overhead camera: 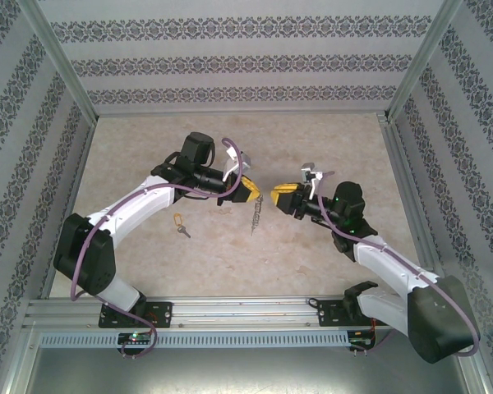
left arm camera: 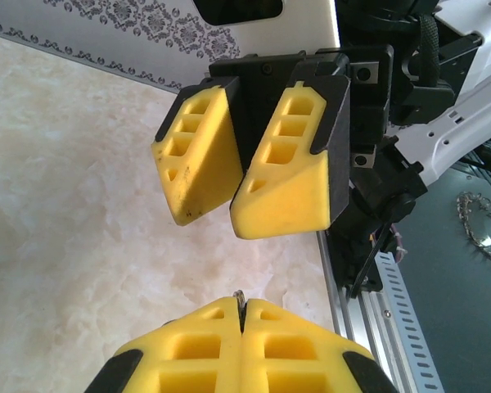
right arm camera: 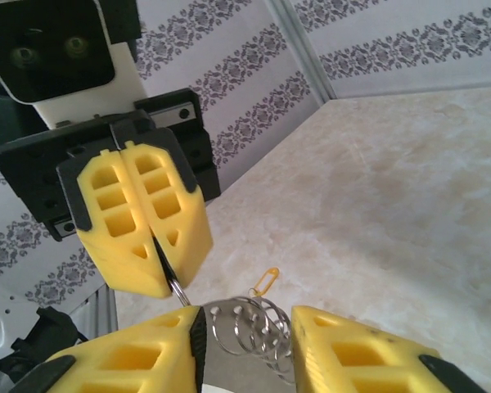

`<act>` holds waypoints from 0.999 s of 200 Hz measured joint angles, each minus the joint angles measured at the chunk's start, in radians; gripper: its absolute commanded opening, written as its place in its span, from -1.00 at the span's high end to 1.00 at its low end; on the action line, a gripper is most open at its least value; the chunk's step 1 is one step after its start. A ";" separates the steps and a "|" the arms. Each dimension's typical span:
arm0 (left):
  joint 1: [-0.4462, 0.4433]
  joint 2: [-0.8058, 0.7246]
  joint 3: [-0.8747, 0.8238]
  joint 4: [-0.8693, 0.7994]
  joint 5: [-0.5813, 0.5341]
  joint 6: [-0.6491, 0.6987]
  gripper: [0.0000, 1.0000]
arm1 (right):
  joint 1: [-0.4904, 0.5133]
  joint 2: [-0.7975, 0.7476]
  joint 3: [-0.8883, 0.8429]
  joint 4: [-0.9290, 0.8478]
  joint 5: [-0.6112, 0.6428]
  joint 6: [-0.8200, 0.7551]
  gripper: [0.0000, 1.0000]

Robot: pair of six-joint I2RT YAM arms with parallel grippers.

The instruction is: Put the keys on the keyring

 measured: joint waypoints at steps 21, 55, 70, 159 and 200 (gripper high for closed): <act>0.000 0.000 0.000 0.000 0.016 -0.001 1.00 | 0.015 0.016 0.016 0.006 -0.008 -0.001 0.36; 0.000 0.000 0.000 0.001 0.037 -0.005 1.00 | 0.035 0.042 0.028 0.014 -0.014 -0.004 0.41; 0.000 0.000 0.000 0.002 0.041 -0.010 1.00 | 0.041 0.053 0.033 0.015 -0.019 -0.004 0.43; 0.000 0.003 0.000 0.024 0.067 -0.040 1.00 | 0.053 0.065 0.037 0.021 -0.030 -0.005 0.32; 0.001 0.006 0.000 0.028 0.075 -0.044 1.00 | 0.044 0.057 0.037 0.014 -0.027 -0.011 0.28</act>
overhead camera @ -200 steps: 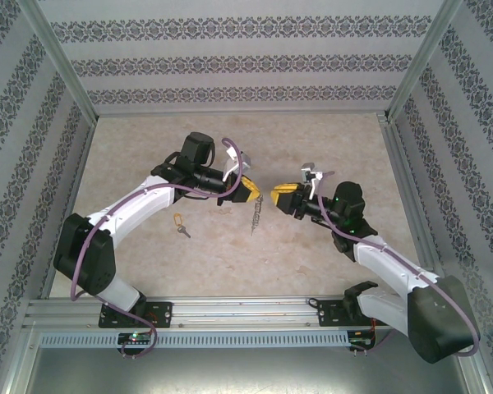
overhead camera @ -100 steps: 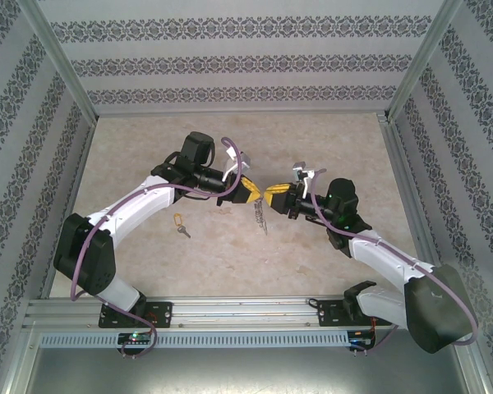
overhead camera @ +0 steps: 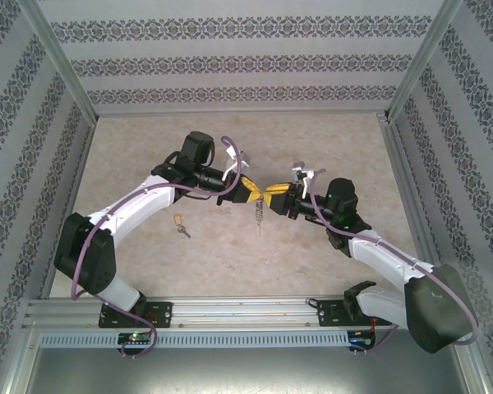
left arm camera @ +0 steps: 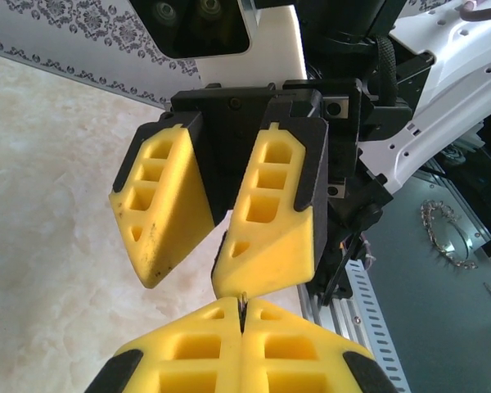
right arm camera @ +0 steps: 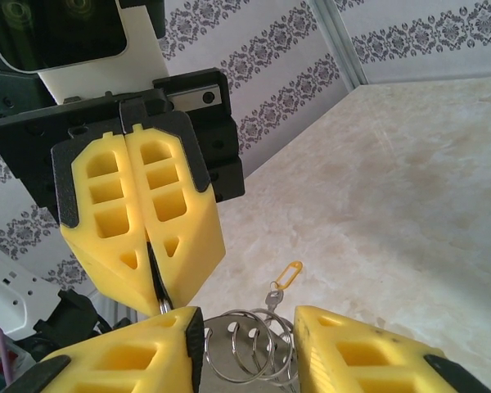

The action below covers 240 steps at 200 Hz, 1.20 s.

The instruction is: Put the keys on the keyring

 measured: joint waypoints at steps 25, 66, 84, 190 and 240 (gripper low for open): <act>0.000 0.006 0.000 0.000 0.000 0.000 1.00 | -0.019 -0.025 0.000 0.001 -0.006 0.000 0.29; 0.000 0.011 0.000 0.000 0.000 0.000 1.00 | -0.024 -0.045 0.000 0.007 -0.033 0.000 0.32; 0.000 0.011 0.000 0.000 0.001 0.000 1.00 | -0.018 -0.039 0.000 0.006 -0.051 0.000 0.34; 0.001 0.023 0.012 0.000 0.010 0.000 1.00 | 0.011 0.022 0.018 0.010 -0.089 -0.011 0.83; 0.006 0.034 0.013 0.005 0.005 -0.021 0.97 | 0.010 0.031 0.019 0.008 -0.095 -0.017 1.00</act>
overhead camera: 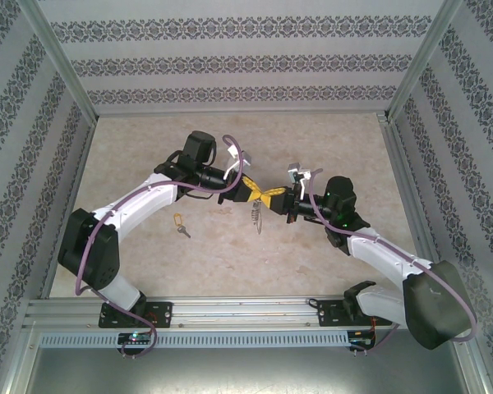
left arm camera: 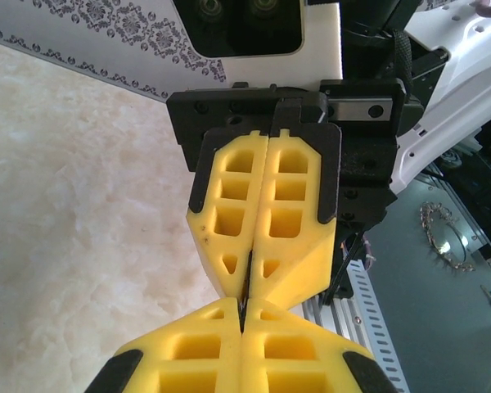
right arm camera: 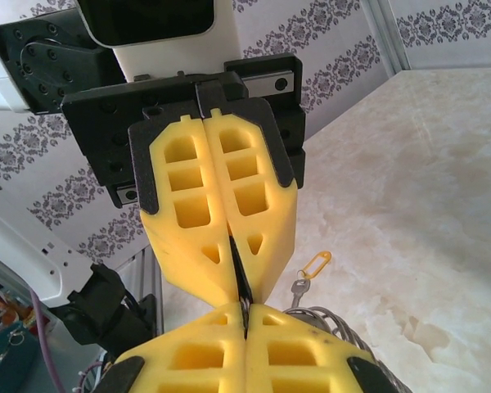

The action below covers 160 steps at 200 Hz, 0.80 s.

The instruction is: Put the keys on the keyring

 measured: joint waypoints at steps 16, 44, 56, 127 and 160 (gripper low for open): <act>0.002 0.000 -0.003 0.031 -0.014 -0.040 0.75 | -0.003 0.002 0.000 0.009 0.011 -0.001 1.00; 0.018 -0.041 -0.104 0.223 -0.074 -0.167 0.55 | -0.015 0.009 0.000 0.018 0.023 0.001 1.00; 0.043 -0.072 -0.172 0.329 -0.100 -0.233 0.51 | -0.015 0.012 0.000 0.018 0.024 0.002 1.00; 0.092 -0.076 -0.373 0.917 -0.146 -0.640 0.50 | -0.015 0.022 0.000 0.101 0.053 0.039 1.00; 0.092 0.022 -0.416 1.218 -0.145 -0.843 0.54 | -0.015 0.056 0.000 0.170 0.086 0.082 1.00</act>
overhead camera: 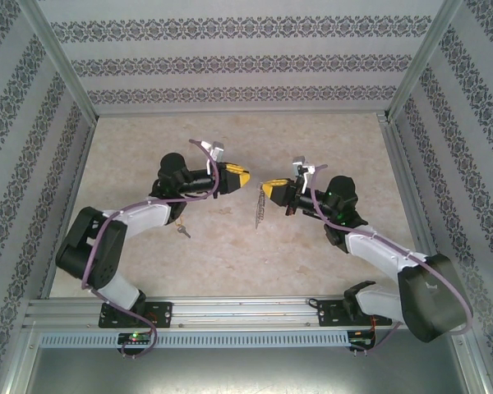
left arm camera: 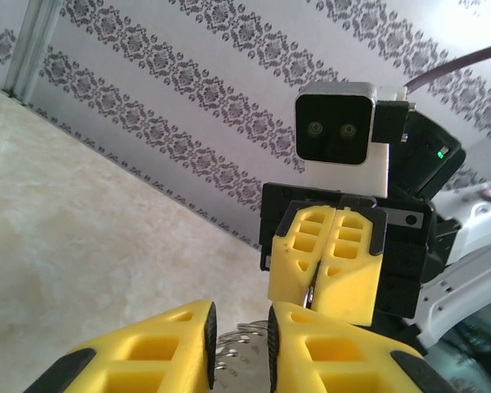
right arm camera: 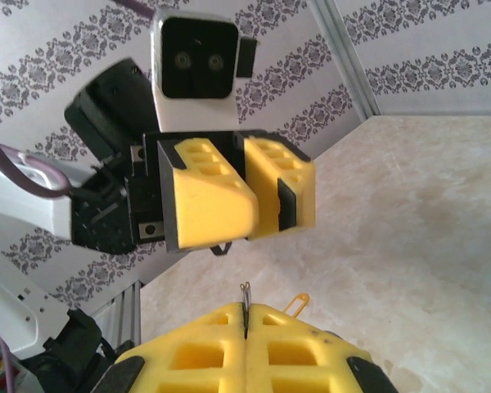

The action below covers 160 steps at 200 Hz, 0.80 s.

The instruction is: Put the keys on the keyring

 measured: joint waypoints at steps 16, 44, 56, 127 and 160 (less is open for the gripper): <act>0.000 0.061 -0.009 0.125 0.000 -0.089 0.59 | 0.000 0.020 0.000 0.033 0.013 0.017 1.00; -0.008 0.094 -0.033 0.228 -0.005 -0.161 0.59 | 0.001 0.041 0.000 0.057 0.038 0.034 1.00; -0.014 0.094 -0.039 0.254 -0.005 -0.166 0.58 | 0.002 0.042 0.000 0.063 0.052 0.035 1.00; -0.039 0.090 -0.054 0.290 -0.009 -0.172 0.52 | 0.022 0.051 0.000 0.079 0.101 0.049 1.00; -0.053 0.090 -0.054 0.290 -0.009 -0.172 0.52 | 0.029 0.058 0.000 0.081 0.103 0.051 1.00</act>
